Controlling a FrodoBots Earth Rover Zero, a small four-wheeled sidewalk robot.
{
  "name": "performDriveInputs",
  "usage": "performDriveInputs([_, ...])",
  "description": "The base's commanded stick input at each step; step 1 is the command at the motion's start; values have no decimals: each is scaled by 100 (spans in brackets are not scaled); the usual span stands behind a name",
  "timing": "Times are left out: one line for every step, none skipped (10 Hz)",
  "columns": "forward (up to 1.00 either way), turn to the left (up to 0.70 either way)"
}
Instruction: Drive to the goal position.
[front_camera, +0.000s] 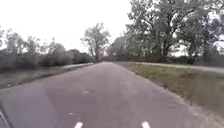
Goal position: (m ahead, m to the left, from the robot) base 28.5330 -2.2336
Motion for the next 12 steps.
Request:
performDriveInputs([100,0])
performDriveInputs([100,0])
performDriveInputs([100,0])
performDriveInputs([100,0])
performDriveInputs([100,0])
performDriveInputs([100,0])
performDriveInputs([100,0])
performDriveInputs([100,0])
performDriveInputs([100,0])
performDriveInputs([100,0])
performDriveInputs([100,0])
performDriveInputs([100,0])
